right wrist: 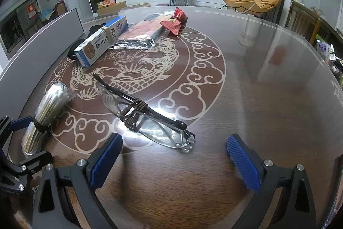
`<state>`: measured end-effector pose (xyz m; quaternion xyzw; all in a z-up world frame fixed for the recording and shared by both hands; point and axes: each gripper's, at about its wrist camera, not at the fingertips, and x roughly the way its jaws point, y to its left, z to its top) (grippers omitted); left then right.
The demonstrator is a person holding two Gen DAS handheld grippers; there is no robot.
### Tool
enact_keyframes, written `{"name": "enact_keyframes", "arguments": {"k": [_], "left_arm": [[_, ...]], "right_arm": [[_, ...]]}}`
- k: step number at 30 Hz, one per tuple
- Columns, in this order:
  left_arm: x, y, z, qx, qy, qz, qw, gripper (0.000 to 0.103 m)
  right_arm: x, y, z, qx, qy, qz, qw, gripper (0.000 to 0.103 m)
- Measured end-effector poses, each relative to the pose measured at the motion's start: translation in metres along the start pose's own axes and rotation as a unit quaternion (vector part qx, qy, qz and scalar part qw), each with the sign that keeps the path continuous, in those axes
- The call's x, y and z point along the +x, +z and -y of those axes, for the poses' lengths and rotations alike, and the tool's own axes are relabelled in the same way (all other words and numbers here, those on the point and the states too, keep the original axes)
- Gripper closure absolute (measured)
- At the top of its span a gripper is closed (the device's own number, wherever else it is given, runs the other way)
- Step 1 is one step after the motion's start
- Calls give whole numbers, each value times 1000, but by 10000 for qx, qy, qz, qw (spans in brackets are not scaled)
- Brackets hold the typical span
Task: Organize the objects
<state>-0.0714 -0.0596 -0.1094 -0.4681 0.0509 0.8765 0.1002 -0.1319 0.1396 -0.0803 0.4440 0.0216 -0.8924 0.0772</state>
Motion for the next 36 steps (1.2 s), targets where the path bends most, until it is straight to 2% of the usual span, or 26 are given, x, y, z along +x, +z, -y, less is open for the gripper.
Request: {"name": "enact_keyframes", "arguments": {"k": [12,15,18,19,21,22,23,24,25,28,29,30,31,32,33,36], "left_arm": [[0,1,2,13,-12,-19,10000,0],[4,10,2,98,-59,-212,9997,0],[10,25,0,10,-292,-308,9991,0],[10,28,1,21,-348,-286,9990,3],[9,29,7,257,-106,-165,9995,38],[6,28,8,319,-234,-62,9992,50],[4,27,7,321,-222,3,9992,71],[2,26,5,274,-256,38,9993,75],[0,23,1,158,-351,78,9992,75],[-5,15,-9,-141,-528,195,9983,75],[-6,12,-11,-199,-555,228,9980,75],[-8,10,-11,-226,-557,252,9979,75],[-12,7,-12,-246,-573,297,9976,75],[-16,4,-12,-255,-591,354,9973,75],[-22,2,-12,-258,-611,430,9969,75],[-43,-2,-13,-326,-719,701,9944,75]], "right_arm": [[-1,0,0,23,26,27,10000,5],[-1,0,0,15,46,24,10000,5],[0,0,0,-11,136,-16,9999,5],[1,1,1,-38,340,-36,9994,4],[1,4,-1,-271,543,-113,9981,4],[2,6,-4,-598,555,-221,9964,4],[2,10,-9,-961,576,-302,9932,4],[2,12,-12,-1168,627,-353,9905,4],[4,18,-18,-1495,757,-491,9846,4],[14,33,-32,-1921,938,-682,9745,5],[19,37,-36,-1996,993,-769,9718,11],[25,39,-38,-2047,1059,-891,9690,30],[27,42,-41,-2090,1078,-929,9675,32],[28,44,-41,-2080,1084,-976,9672,49],[27,47,-40,-2012,1052,-1022,9685,69],[19,46,-33,-1730,1018,-1083,9736,73]]}}
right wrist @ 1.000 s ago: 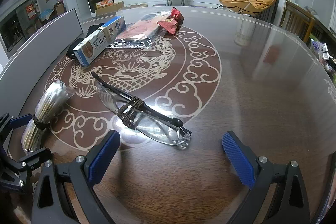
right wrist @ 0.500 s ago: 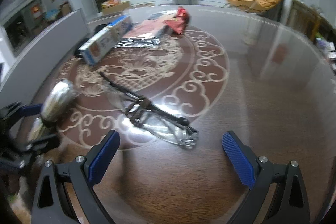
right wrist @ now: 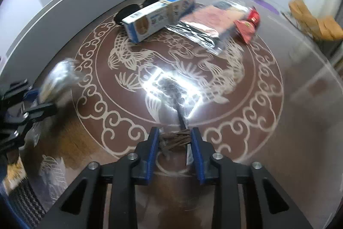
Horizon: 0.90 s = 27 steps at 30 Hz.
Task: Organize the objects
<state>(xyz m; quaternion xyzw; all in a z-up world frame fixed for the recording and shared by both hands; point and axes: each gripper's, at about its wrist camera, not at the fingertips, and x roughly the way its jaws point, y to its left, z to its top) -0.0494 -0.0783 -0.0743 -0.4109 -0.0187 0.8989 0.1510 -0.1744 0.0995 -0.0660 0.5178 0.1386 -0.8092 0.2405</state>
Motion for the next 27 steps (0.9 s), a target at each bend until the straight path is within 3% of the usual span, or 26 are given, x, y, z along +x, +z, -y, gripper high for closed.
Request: {"name": "enact_keyframes", "arguments": {"k": [7,12,17,20,24,27], "left_arm": [[-69,8,-1,-237,-180,679,9972,75],[-125,15,-21,-357,-56,1068,9936,75],[-168,25,-72,-553,318,1160,9912,75],[-182,27,-111,-621,838,1098,9885,75],[-186,26,-168,-874,1328,860,9835,75],[-180,17,-208,-1162,1602,652,9781,75]], "right_arm": [[-45,-20,-14,992,505,476,9926,73],[-72,0,-50,1184,1006,692,9854,73],[-110,54,-113,894,1606,1124,9765,73],[-118,92,-158,689,2042,1271,9682,73],[-113,134,-220,496,2468,1326,9587,73],[-86,163,-265,545,2856,1135,9500,73]]}}
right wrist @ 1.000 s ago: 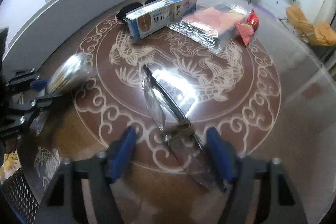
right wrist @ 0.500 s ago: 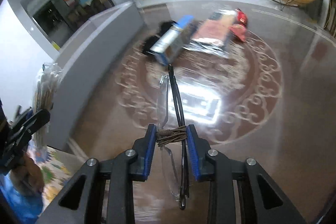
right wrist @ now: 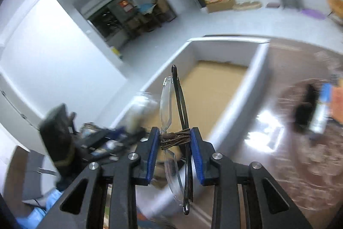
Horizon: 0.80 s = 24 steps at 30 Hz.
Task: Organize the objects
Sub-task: 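Carry the stick bundle and eyeglasses into the white bin and open both tools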
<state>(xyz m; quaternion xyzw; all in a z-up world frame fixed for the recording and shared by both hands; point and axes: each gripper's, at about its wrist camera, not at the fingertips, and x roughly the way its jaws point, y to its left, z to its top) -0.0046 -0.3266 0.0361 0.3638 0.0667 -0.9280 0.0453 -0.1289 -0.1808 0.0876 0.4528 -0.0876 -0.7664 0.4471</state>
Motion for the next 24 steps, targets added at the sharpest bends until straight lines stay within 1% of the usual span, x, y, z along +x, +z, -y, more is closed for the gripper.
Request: {"name": "enact_keyframes", "arguments": {"k": [1,2,3,4,5,6,7,9,12,15,17,18,19,20,21,24], "left_arm": [[6,-3,-9,-69,68,-110,9999,74],[16,-6,-18,-152,180,-318,9992,73],[30,-9,-26,-235,353,-574,9975,67],[43,-12,-34,-325,571,-832,9944,58],[51,-16,-40,-414,740,-1001,9914,33],[57,-19,-46,-517,901,-1126,9882,19],[59,-22,-51,-634,1031,-1159,9859,19],[54,-25,-55,-780,1022,-1017,9865,19],[40,-27,-53,-873,1072,-644,9883,19],[21,-28,-36,-820,1006,-198,9914,19],[6,-23,-14,-703,843,108,9939,18],[-1,-22,-2,-636,738,237,9950,17],[-7,-22,13,-549,581,357,9962,16],[-12,-22,31,-456,398,452,9971,13],[-15,-21,48,-370,209,522,9977,13],[-22,-18,103,-27,-352,676,9971,13]], "right_arm": [[13,1,-4,17,22,-58,10000,73],[32,1,-8,23,6,-136,9999,72],[43,1,-10,23,-56,-187,9998,71],[59,-1,-11,35,-182,-266,9995,68],[74,-3,-9,87,-256,-412,9988,46],[83,-4,-6,127,-324,-511,9981,15],[87,-7,-4,149,-403,-523,9977,9],[82,-11,0,85,-480,-399,9980,8],[59,-18,9,-94,-743,-110,9971,8],[26,-31,32,-270,-1281,274,9910,4],[-1,-48,57,-377,-1745,488,9827,1],[-16,-57,74,-356,-2009,555,9774,0],[-30,-73,94,-275,-2316,568,9708,0],[-42,-86,112,-191,-2538,552,9655,0],[-55,-100,131,-104,-2771,525,9593,0],[-88,-141,186,29,-3616,370,9316,0]]}}
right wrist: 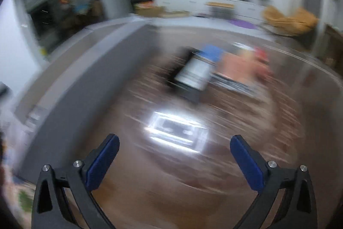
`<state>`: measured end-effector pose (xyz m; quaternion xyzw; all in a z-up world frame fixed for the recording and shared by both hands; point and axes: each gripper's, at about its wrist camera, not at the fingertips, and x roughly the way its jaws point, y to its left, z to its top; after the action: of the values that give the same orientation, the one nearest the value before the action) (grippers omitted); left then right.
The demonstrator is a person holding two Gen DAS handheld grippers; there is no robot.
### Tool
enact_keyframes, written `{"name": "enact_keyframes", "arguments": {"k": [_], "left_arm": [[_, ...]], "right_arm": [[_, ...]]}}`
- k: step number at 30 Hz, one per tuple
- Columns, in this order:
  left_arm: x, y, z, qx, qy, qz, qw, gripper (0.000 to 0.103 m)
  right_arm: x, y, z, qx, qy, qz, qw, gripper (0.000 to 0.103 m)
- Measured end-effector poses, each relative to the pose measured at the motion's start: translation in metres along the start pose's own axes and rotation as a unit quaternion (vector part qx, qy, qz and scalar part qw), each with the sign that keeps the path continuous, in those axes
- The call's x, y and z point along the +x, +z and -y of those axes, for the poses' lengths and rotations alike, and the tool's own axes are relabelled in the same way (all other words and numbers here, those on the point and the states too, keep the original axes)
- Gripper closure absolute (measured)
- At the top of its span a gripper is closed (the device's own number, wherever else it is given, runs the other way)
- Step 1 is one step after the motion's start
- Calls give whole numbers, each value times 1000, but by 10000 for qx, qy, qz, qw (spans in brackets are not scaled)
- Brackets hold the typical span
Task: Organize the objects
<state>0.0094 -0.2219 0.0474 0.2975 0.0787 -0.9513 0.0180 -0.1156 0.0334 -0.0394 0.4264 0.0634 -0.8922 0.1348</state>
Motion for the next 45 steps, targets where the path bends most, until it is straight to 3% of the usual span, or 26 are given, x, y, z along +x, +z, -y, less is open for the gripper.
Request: {"name": "enact_keyframes", "arguments": {"k": [2,3,6,9,13,20,25,45], "left_arm": [[-4,2,42,286,-386,95,9988,11],[-5,2,63,450,-572,104,9973,5],[2,-6,120,850,-963,42,9917,0],[31,-24,165,1129,-1066,-350,9872,0],[85,-50,188,1167,-1024,-842,9843,0],[165,-76,190,1017,-684,-1569,9800,0],[194,-86,188,1127,-433,-1706,9779,0],[205,-96,194,1293,-344,-1794,9746,0]], "right_arm": [[5,-21,36,48,-497,-182,9986,0],[6,-29,50,93,-670,-238,9974,0],[9,-39,86,291,-993,-310,9942,0],[16,-42,105,513,-1014,-418,9926,0],[16,-47,115,866,-751,-399,9926,0],[24,-46,118,892,-759,-377,9924,0],[25,-47,118,898,-769,-373,9923,0],[26,-46,118,904,-774,-373,9922,0]]}}
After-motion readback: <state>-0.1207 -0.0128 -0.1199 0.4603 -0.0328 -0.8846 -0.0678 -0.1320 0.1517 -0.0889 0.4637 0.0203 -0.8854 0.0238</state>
